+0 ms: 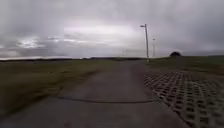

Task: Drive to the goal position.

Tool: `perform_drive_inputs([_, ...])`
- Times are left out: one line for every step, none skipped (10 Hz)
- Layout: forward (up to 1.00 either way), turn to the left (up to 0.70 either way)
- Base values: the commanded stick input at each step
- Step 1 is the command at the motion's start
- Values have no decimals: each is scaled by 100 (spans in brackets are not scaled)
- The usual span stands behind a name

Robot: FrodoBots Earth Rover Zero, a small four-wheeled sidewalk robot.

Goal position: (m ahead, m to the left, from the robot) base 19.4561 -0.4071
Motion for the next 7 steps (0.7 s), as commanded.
perform_drive_inputs([100,0])
perform_drive_inputs([100,0])
perform_drive_inputs([100,0])
perform_drive_inputs([100,0])
perform_drive_inputs([100,0])
perform_drive_inputs([100,0])
perform_drive_inputs([100,0])
